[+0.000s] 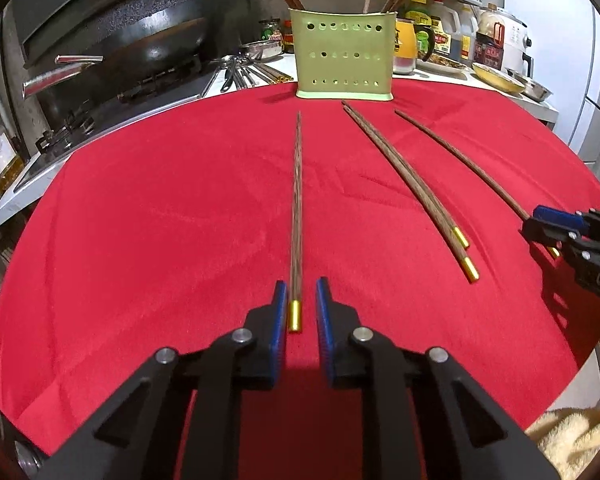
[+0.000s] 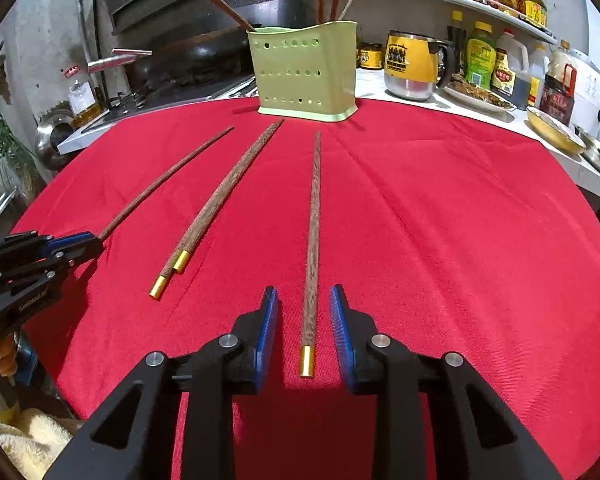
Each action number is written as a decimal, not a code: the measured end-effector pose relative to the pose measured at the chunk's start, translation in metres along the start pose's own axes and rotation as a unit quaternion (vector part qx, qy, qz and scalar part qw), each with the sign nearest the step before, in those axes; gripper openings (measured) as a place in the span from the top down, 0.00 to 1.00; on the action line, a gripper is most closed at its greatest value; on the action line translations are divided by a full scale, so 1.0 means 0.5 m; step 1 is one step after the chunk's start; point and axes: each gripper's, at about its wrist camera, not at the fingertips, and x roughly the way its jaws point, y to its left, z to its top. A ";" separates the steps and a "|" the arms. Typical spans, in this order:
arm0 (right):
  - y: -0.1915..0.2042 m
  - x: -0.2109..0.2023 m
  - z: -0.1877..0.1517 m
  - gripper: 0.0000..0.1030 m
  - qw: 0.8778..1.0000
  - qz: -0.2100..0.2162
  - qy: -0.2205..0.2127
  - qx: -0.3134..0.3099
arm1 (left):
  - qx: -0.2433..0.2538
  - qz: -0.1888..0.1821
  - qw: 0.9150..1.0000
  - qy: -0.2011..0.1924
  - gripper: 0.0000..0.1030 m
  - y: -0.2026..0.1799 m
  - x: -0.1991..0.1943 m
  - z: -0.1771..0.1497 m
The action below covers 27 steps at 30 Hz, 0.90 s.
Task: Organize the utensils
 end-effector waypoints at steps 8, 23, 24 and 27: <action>0.000 -0.011 -0.017 0.82 1.000 -0.015 -0.012 -0.018 | -0.001 0.000 1.000 -0.008 0.86 0.002 0.002 -0.001; 0.010 -0.035 -0.046 0.81 0.999 -0.007 -0.018 -0.031 | -0.002 -0.006 1.000 -0.007 0.86 0.001 -0.008 -0.010; 0.008 -0.034 -0.045 0.81 0.999 -0.005 -0.018 -0.028 | -0.002 -0.007 1.000 -0.007 0.86 0.001 -0.008 -0.010; 0.003 -0.033 -0.045 0.83 1.000 -0.006 -0.020 -0.017 | -0.006 -0.010 1.000 -0.008 0.86 0.002 -0.008 -0.009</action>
